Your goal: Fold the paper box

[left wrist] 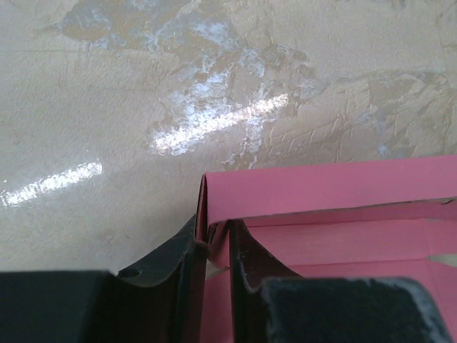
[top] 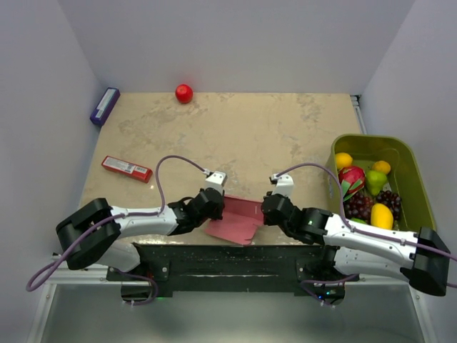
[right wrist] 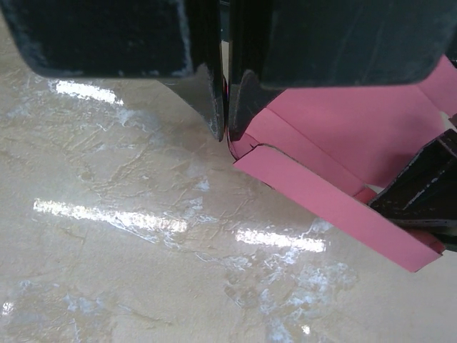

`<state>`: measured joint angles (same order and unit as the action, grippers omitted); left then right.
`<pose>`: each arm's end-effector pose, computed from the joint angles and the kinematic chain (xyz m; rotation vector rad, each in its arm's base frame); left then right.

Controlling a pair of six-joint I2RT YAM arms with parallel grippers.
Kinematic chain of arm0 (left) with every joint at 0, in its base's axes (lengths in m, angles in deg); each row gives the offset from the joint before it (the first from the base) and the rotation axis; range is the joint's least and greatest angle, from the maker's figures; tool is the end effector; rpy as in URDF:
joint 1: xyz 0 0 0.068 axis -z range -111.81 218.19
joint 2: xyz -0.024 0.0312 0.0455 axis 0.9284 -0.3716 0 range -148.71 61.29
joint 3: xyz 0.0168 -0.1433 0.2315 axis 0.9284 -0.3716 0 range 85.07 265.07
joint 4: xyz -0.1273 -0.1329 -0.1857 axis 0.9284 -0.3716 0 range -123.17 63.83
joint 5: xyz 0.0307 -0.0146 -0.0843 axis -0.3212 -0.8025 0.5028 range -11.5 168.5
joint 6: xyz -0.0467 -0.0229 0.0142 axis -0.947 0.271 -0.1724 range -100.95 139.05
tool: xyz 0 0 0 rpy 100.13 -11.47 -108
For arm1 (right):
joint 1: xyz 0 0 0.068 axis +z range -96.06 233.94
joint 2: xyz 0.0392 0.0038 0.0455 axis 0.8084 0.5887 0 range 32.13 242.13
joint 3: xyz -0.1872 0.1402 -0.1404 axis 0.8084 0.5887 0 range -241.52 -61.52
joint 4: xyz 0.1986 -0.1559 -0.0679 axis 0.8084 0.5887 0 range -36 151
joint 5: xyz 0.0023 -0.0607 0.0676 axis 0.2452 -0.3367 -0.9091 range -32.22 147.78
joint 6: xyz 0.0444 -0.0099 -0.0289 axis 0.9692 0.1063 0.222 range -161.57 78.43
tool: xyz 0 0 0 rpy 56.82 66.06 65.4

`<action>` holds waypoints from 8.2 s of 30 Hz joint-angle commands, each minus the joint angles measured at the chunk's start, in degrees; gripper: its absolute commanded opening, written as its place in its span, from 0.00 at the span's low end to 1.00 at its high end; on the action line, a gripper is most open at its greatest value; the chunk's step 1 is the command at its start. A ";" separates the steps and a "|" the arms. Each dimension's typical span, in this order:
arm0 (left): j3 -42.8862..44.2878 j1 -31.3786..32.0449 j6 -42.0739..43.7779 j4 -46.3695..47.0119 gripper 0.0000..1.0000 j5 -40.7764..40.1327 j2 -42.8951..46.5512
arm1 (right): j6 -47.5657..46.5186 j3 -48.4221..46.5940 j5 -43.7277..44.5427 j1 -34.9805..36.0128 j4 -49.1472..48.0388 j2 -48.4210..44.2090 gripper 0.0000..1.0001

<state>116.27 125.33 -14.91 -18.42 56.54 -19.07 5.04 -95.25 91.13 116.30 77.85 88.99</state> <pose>0.1530 -0.2127 0.1569 0.2599 2.2502 -0.4207 0.1079 0.1639 0.2177 -0.0449 2.2476 0.3280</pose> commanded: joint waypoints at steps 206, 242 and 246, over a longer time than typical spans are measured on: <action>-14.06 -26.47 2.40 23.36 0.49 36.37 9.16 | 9.99 3.67 -9.96 -8.05 -25.79 9.58 0.53; -6.24 -26.73 3.98 18.53 0.63 33.20 8.56 | 8.41 7.54 -7.77 -8.05 -28.25 10.29 0.39; -7.38 -26.65 3.72 20.98 0.53 34.61 6.53 | 7.18 7.19 -8.20 -8.05 -28.95 10.99 0.39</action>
<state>108.20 98.95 -12.65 -1.02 90.25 -10.89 14.51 -89.13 81.86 108.26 47.63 99.27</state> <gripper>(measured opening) 0.565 0.400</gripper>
